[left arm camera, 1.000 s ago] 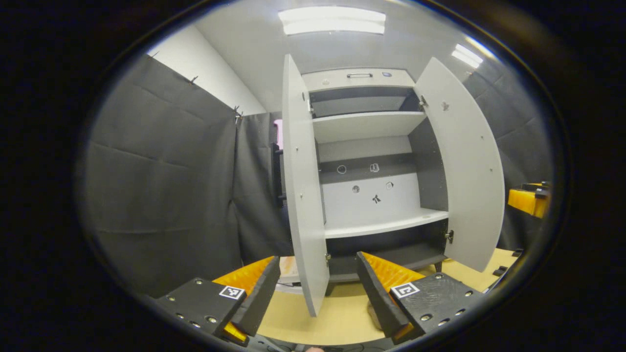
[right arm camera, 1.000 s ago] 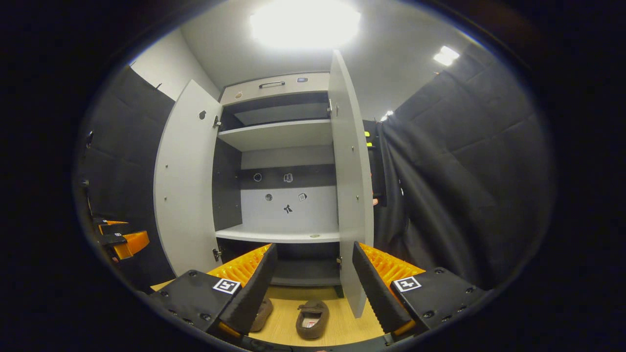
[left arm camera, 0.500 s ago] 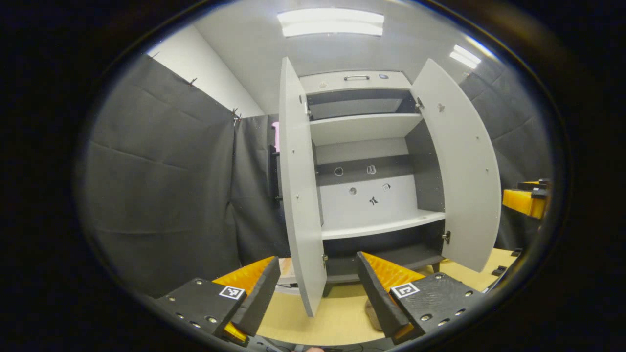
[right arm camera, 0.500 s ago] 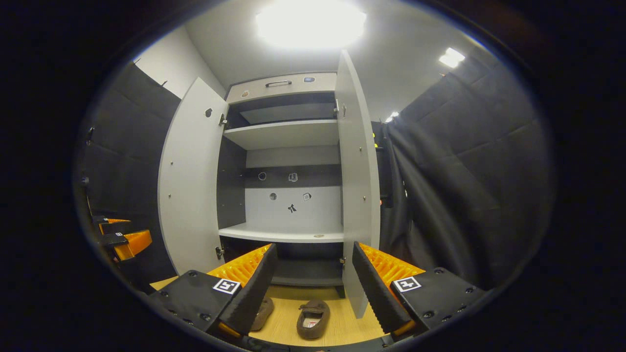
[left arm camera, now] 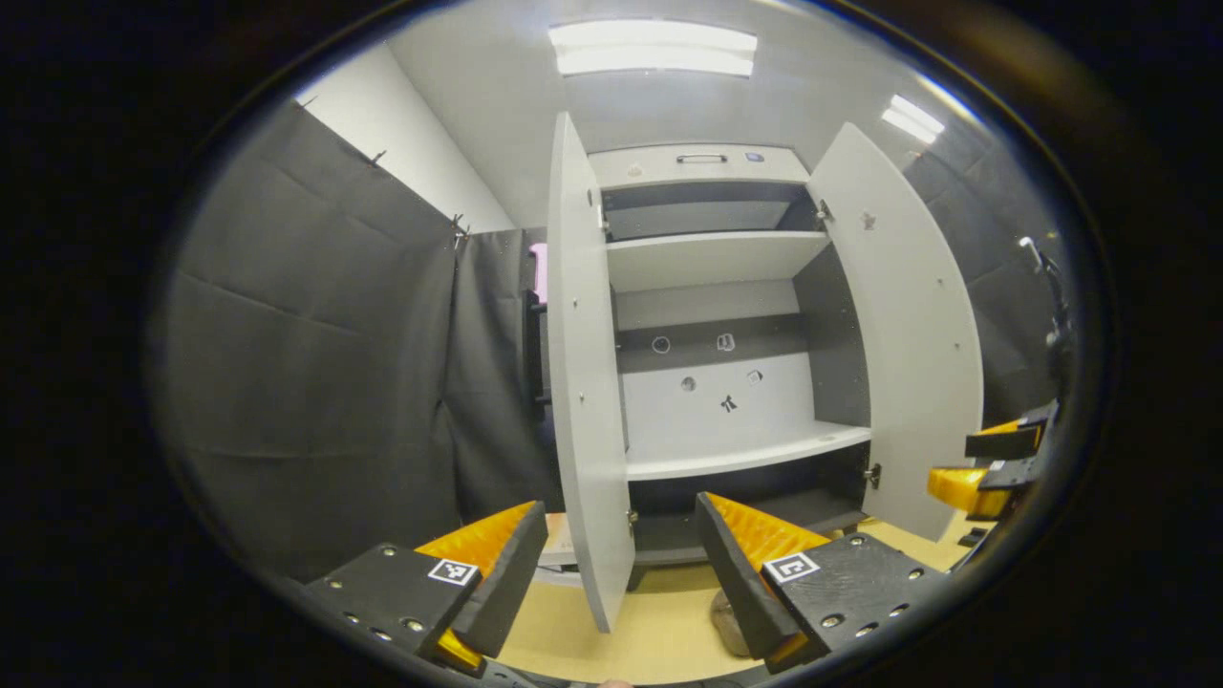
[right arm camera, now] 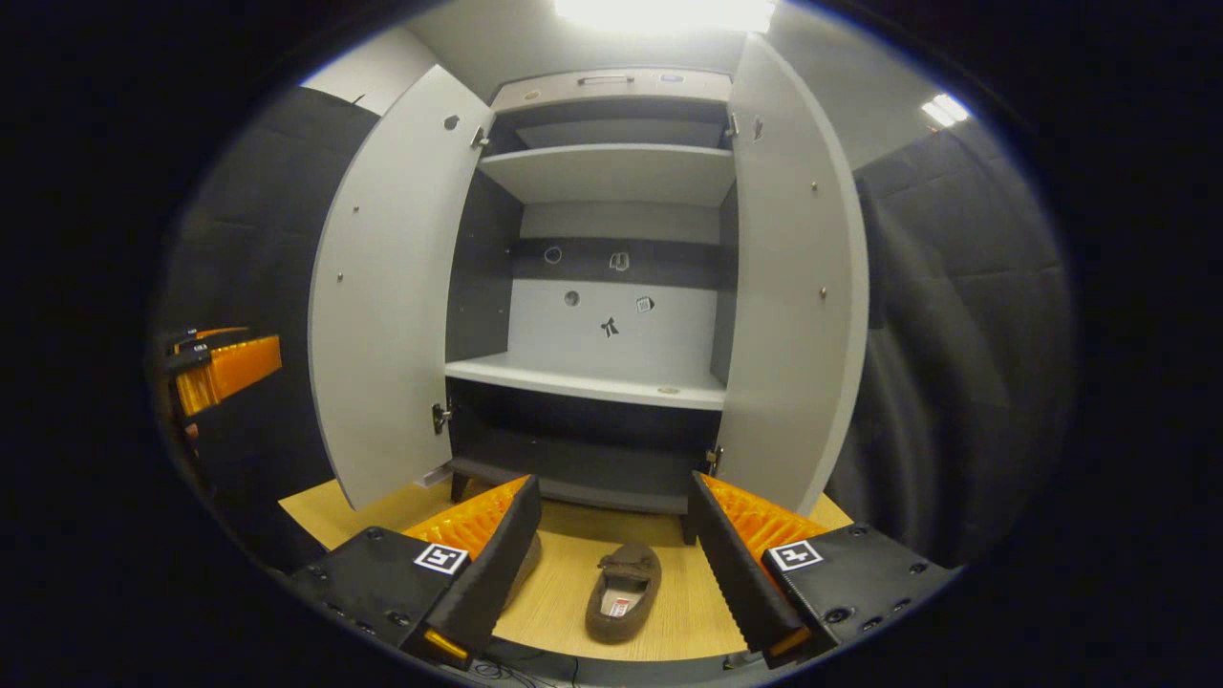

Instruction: Grab one shoe with the right hand and put it into the shoe cabinet, grab the other shoe with the left hand and put it into the shoe cabinet; then close the right door with the right hand and the left door with the left hand.

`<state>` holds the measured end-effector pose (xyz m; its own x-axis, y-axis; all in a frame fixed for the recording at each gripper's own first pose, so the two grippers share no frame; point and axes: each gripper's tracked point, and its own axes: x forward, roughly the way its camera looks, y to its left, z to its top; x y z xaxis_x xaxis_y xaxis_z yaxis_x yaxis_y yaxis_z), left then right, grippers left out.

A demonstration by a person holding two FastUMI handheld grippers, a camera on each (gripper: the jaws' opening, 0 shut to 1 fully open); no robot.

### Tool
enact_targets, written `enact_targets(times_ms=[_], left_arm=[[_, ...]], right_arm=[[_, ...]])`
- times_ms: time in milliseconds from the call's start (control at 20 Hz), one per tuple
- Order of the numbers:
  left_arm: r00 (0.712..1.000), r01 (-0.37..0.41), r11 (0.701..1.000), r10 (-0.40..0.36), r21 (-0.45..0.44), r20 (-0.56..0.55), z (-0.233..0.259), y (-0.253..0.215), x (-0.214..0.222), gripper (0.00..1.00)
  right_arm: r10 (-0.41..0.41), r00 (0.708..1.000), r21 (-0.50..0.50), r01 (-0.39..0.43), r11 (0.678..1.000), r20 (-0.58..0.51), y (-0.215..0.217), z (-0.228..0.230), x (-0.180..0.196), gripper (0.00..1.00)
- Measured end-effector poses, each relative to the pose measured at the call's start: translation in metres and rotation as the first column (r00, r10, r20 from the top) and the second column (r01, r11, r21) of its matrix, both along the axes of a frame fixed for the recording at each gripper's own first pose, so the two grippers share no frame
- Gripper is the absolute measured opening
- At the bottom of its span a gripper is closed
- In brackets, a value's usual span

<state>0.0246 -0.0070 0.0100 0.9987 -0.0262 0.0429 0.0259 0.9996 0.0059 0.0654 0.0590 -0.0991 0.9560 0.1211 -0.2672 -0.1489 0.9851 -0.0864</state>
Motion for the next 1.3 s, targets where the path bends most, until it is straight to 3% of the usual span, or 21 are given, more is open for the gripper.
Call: enact_targets(times_ms=[50,200,450,600,650,850,900,950,1050,1150,1200,1250,1300], left_arm=[[1.0,-0.005,1.0,0.005,0.0,-0.011,-0.004,0.0,0.005,1.0],[0.998,-0.042,0.999,0.043,0.01,-0.045,-0.012,0.006,0.018,0.99],[0.995,-0.093,0.996,0.092,-0.015,-0.025,-0.005,0.018,0.044,1.0],[0.993,-0.114,0.993,0.113,-0.01,-0.023,-0.002,0.019,0.053,1.0],[0.993,-0.118,0.993,0.118,0.002,-0.022,-0.001,0.019,0.055,0.93],[0.99,-0.136,0.99,0.137,0.046,-0.029,-0.003,0.023,0.067,0.93],[0.989,-0.14,0.989,0.142,0.054,-0.033,-0.004,0.025,0.066,1.0],[0.988,-0.147,0.987,0.149,0.059,-0.036,-0.005,0.028,0.065,1.0],[0.986,-0.16,0.985,0.162,0.059,-0.036,-0.003,0.034,0.063,1.0],[0.984,-0.176,0.983,0.178,0.059,-0.028,0.0,0.041,0.059,0.99],[0.982,-0.184,0.981,0.186,0.06,-0.024,0.002,0.045,0.058,0.99],[0.981,-0.189,0.98,0.191,0.061,-0.024,0.002,0.047,0.056,0.99],[0.982,-0.186,0.981,0.187,0.058,-0.024,0.002,0.048,0.055,1.0]], right_arm=[[0.011,1.0,-0.003,-0.011,1.0,-0.027,0.002,-0.014,0.007,0.95],[0.031,0.989,-0.016,-0.034,0.999,-0.142,0.005,-0.069,0.025,0.98],[0.059,0.945,0.019,-0.056,0.998,-0.322,0.002,-0.146,0.044,0.99],[0.063,0.902,0.021,-0.06,0.998,-0.427,0.0,-0.187,0.049,0.98],[0.067,0.887,0.025,-0.062,0.998,-0.458,0.001,-0.2,0.051,0.98],[0.086,0.82,0.051,-0.07,0.996,-0.566,0.012,-0.243,0.057,0.94],[0.086,0.806,0.051,-0.069,0.996,-0.586,0.015,-0.249,0.058,0.88],[0.074,0.794,0.038,-0.064,0.997,-0.603,0.015,-0.26,0.059,0.86],[0.05,0.769,0.008,-0.059,0.998,-0.638,0.014,-0.277,0.06,0.7],[0.033,0.742,-0.032,-0.074,0.997,-0.67,0.014,-0.289,0.056,0.68],[0.005,0.749,-0.083,-0.08,0.993,-0.663,0.008,-0.294,0.061,0.62],[-0.034,0.761,-0.141,-0.076,0.987,-0.648,-0.002,-0.293,0.063,0.62],[-0.033,0.755,-0.137,-0.076,0.988,-0.655,0.0,-0.292,0.063,0.27]])
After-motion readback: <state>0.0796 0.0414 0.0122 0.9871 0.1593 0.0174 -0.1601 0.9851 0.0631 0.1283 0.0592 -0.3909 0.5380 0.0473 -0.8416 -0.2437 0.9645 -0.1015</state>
